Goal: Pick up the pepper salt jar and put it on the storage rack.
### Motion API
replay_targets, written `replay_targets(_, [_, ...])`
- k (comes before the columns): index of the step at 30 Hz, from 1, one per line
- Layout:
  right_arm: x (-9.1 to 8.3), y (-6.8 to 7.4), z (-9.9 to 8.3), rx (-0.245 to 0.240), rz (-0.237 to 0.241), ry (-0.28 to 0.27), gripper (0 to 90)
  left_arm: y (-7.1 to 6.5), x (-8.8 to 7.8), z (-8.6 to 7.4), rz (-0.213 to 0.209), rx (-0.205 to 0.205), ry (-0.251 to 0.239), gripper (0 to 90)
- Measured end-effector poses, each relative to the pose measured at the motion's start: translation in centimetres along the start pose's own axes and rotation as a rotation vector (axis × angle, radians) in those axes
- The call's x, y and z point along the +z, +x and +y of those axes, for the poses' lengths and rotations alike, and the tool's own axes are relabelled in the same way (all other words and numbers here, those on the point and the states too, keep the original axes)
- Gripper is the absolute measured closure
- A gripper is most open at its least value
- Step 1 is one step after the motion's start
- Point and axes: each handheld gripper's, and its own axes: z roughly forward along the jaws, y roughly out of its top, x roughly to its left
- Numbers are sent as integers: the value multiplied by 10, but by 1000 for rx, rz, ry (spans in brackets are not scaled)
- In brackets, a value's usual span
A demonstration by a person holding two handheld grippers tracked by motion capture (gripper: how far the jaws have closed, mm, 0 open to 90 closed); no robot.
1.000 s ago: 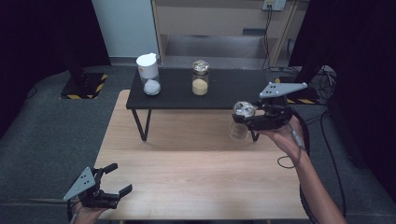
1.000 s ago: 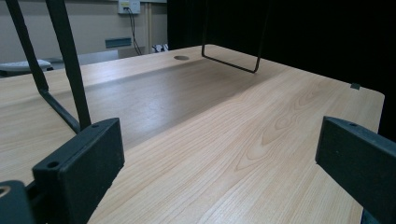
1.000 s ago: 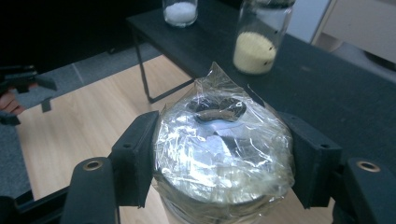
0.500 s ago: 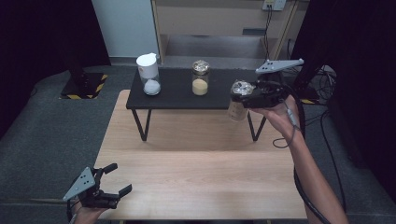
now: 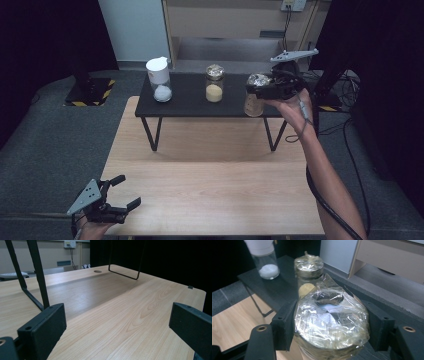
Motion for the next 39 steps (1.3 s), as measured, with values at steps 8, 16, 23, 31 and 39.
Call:
replay_targets(8, [10, -4, 7, 21, -56, -7, 350, 0, 0, 0, -1, -1, 0, 1])
replay_targets(16, [22, -9, 10, 64, -131, -17, 349, 1, 0, -1, -1, -4, -4, 1])
replay_targets(23, [33, -15, 9, 105, -193, -26, 349, 1, 0, -1, 0, -7, -4, 1])
replay_targets(31, [45, -20, 7, 135, -237, -26, 350, 3, 0, -2, -1, -13, -6, 1])
replay_targets(39, [58, -23, 6, 130, -251, -7, 350, 3, 0, -2, -1, -16, -7, 1])
